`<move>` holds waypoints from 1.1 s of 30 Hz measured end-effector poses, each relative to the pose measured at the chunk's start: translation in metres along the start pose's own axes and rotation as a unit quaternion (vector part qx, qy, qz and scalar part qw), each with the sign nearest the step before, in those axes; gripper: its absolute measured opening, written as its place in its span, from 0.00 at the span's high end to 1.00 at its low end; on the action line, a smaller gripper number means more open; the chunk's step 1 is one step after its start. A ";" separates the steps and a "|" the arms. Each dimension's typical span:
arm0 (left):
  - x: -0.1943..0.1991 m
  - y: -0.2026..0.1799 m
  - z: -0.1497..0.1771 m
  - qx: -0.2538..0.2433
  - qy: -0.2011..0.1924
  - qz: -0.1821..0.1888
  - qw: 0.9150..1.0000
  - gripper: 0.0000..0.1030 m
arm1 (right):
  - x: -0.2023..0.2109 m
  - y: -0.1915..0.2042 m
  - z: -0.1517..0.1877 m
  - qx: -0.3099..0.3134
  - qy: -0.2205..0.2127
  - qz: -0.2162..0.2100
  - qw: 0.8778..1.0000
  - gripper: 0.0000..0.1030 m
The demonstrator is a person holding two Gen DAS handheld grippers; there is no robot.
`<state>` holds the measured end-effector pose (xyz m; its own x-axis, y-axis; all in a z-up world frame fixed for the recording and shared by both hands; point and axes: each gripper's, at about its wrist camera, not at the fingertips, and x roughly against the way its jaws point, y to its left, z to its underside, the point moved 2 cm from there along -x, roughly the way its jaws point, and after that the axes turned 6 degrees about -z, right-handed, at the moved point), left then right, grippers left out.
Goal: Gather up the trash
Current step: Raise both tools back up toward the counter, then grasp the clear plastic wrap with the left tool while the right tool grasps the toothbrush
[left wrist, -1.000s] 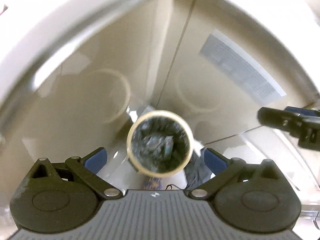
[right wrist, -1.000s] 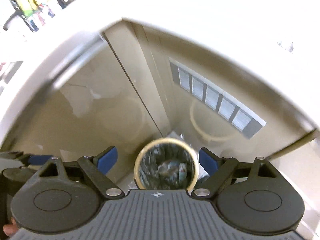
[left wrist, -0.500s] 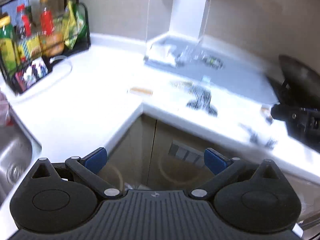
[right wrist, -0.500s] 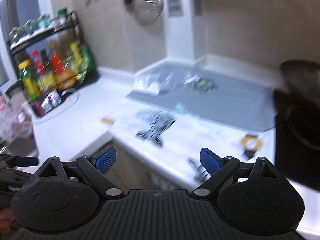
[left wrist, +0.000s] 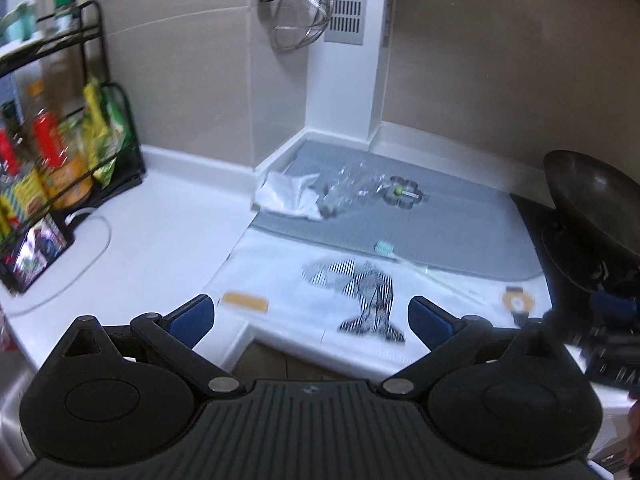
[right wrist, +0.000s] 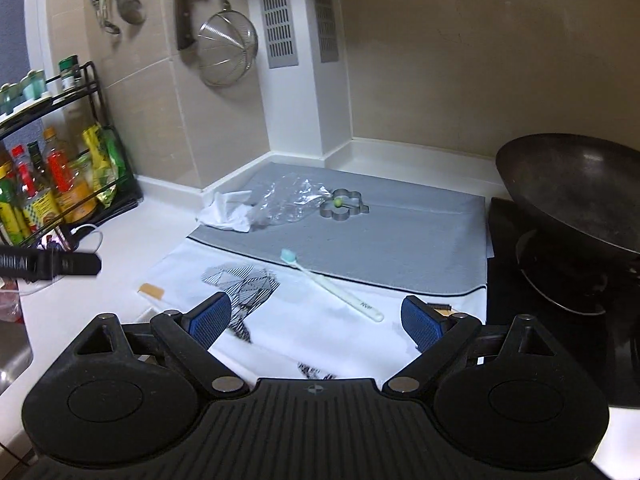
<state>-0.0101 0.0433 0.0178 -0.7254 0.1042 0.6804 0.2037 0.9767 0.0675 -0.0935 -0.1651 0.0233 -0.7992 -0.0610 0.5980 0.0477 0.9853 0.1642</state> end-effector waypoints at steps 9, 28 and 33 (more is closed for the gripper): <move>-0.054 -0.042 -0.065 -0.038 0.009 -0.020 0.999 0.00 | -0.060 -0.031 -0.013 0.023 0.020 -0.002 1.000 0.09; -0.219 -0.096 -0.131 -0.141 0.060 0.032 0.988 0.00 | -0.177 -0.052 -0.010 0.035 0.103 0.031 0.994 0.03; -0.274 -0.112 -0.142 -0.169 0.089 0.038 0.981 0.00 | -0.199 -0.057 -0.006 0.051 0.120 0.034 0.991 0.03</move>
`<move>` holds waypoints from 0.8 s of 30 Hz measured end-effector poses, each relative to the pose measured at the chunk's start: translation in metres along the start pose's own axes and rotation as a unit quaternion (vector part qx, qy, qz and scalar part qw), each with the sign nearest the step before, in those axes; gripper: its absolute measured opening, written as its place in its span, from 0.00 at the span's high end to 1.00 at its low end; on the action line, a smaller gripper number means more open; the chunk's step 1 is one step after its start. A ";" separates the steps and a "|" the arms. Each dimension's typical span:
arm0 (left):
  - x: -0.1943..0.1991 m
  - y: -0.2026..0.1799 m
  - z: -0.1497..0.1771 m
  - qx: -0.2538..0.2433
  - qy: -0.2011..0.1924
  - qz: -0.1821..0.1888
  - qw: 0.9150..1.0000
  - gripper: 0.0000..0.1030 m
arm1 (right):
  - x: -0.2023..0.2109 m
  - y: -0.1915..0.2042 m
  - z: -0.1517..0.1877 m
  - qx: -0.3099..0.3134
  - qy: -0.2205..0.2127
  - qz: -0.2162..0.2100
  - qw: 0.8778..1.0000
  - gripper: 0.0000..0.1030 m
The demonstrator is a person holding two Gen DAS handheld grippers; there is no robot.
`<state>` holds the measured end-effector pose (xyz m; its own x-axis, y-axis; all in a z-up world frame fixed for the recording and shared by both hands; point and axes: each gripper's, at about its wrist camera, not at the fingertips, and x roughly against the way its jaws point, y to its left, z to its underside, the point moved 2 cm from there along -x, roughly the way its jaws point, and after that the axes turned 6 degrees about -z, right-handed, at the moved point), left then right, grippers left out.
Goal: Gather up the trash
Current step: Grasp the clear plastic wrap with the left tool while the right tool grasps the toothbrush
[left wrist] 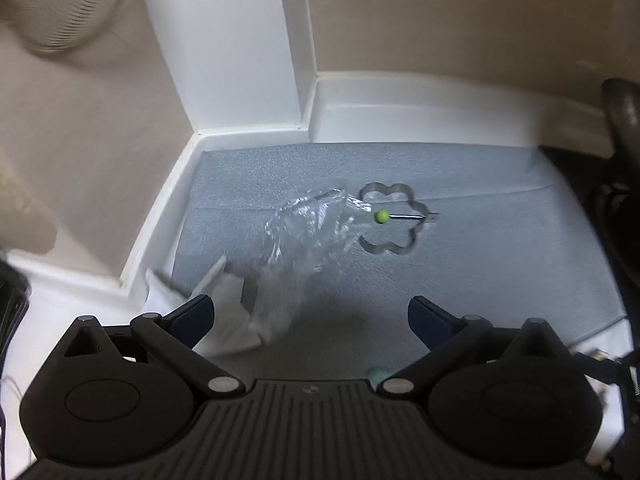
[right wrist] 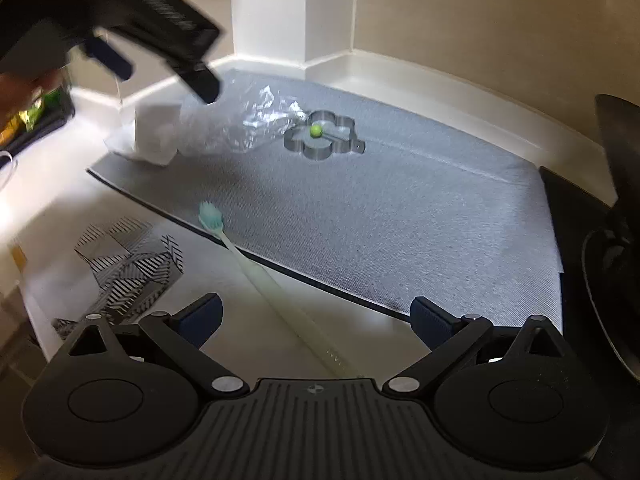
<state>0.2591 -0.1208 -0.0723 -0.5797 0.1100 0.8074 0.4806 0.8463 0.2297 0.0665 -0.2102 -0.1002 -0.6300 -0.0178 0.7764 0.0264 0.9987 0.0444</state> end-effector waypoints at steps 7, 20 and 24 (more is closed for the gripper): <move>-0.059 -0.004 -0.022 -0.033 0.037 -0.007 0.999 0.00 | -0.022 -0.003 -0.003 0.008 0.013 -0.009 1.000 0.05; -0.115 -0.006 -0.039 -0.042 0.087 -0.020 0.995 0.00 | -0.035 -0.006 -0.004 0.019 0.016 -0.035 0.999 0.18; -0.115 -0.011 -0.044 -0.060 0.068 -0.041 0.995 0.48 | -0.029 0.001 -0.003 0.042 0.004 -0.051 0.998 0.50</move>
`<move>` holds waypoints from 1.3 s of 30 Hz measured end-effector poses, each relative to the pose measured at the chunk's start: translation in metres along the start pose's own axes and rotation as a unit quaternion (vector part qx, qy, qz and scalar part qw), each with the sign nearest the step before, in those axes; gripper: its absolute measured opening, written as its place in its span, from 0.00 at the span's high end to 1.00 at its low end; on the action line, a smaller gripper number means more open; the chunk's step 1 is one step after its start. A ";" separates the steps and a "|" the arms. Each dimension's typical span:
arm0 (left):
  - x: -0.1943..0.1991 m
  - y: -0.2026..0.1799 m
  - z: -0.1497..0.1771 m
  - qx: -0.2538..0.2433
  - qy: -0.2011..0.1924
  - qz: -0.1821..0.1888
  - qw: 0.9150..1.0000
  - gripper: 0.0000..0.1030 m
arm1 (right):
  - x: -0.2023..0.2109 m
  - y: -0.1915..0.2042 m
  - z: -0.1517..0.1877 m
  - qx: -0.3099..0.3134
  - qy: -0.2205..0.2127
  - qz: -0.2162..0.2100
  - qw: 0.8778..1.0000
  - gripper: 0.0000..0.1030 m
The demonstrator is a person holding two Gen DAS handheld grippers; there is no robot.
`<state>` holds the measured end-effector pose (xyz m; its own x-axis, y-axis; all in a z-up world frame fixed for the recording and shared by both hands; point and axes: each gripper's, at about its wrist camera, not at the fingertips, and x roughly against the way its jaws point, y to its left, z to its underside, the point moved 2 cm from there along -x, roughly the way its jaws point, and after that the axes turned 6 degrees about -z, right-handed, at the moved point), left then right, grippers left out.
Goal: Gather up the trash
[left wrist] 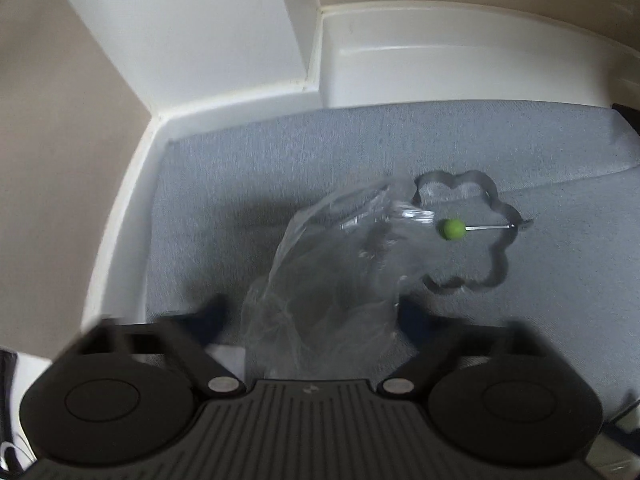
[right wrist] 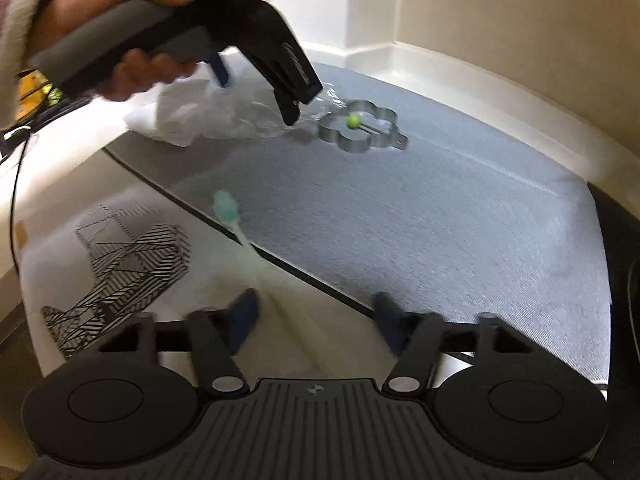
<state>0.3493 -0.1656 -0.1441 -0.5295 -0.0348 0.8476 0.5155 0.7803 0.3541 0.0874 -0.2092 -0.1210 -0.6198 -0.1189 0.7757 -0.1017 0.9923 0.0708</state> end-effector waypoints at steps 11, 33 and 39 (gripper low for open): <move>0.029 0.031 -0.012 0.080 -0.026 0.012 0.996 0.97 | 0.005 -0.007 -0.005 -0.029 -0.023 0.013 0.999 0.87; 0.213 0.086 0.060 0.185 -0.126 0.059 0.973 0.97 | 0.080 -0.019 -0.010 -0.082 -0.092 0.014 0.992 0.87; 0.269 0.100 0.094 0.215 -0.150 0.043 0.964 0.97 | 0.113 -0.014 -0.010 -0.078 -0.117 0.008 0.990 0.87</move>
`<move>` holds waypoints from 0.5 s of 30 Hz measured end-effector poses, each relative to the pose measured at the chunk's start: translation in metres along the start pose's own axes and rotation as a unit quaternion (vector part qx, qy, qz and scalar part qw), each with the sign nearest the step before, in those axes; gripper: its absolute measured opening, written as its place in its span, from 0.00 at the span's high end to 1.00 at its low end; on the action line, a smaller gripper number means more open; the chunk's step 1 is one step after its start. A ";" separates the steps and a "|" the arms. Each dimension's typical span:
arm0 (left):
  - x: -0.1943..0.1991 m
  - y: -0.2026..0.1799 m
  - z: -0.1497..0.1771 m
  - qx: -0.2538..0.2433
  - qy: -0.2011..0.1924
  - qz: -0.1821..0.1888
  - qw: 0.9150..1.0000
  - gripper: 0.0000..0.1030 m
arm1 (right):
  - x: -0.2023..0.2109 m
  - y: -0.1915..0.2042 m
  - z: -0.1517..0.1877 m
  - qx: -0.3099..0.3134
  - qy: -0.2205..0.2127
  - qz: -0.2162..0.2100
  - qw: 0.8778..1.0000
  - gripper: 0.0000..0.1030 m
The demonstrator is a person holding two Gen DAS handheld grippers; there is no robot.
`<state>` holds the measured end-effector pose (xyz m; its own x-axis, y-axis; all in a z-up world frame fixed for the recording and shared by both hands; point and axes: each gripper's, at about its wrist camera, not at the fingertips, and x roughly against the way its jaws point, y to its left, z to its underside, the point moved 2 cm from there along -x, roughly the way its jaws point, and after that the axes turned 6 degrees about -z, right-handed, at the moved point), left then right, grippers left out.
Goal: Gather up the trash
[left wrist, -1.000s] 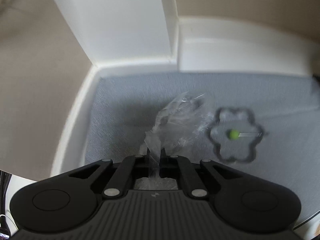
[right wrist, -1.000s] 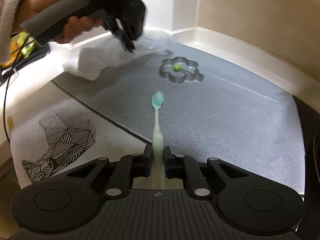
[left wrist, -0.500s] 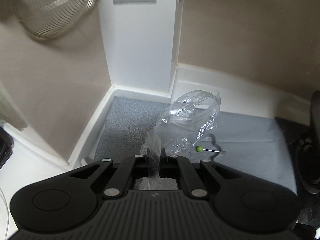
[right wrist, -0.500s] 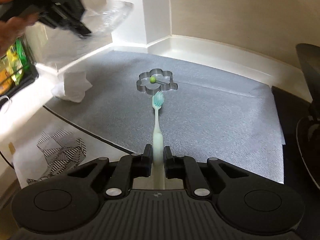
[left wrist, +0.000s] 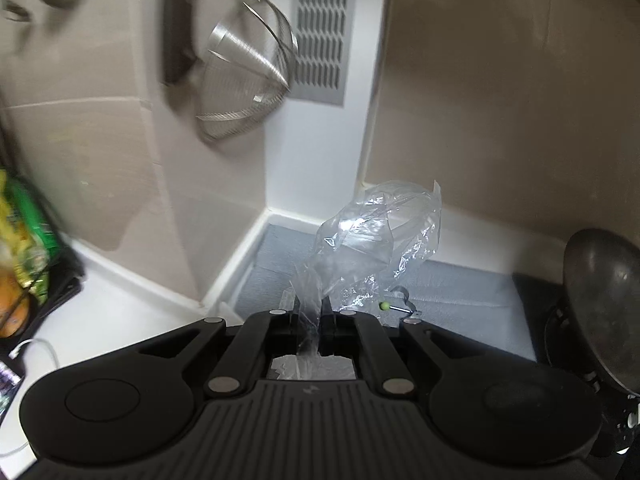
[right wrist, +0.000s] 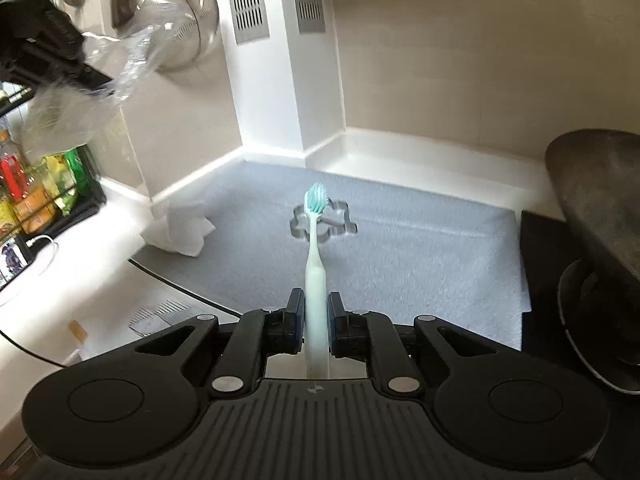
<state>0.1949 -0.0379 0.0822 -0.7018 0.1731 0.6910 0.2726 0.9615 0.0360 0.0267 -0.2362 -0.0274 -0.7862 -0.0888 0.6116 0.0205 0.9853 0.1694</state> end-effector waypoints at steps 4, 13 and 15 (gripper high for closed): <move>0.042 0.010 0.009 0.018 -0.017 -0.020 0.999 0.97 | 0.019 0.003 -0.002 0.008 -0.016 -0.007 1.000 0.87; 0.147 0.046 0.043 0.068 -0.068 -0.054 0.994 0.97 | 0.069 0.019 -0.017 0.039 -0.058 -0.038 0.997 0.87; 0.171 0.054 0.052 0.074 -0.079 -0.057 0.993 0.97 | 0.084 0.027 -0.022 0.047 -0.071 -0.045 0.995 0.87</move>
<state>0.0550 0.0547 0.1647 -0.8199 0.0821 0.5665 0.0945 0.9955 -0.0076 -0.0253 -0.2201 0.0459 -0.8615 -0.1619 0.4813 -0.1061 0.9843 0.1411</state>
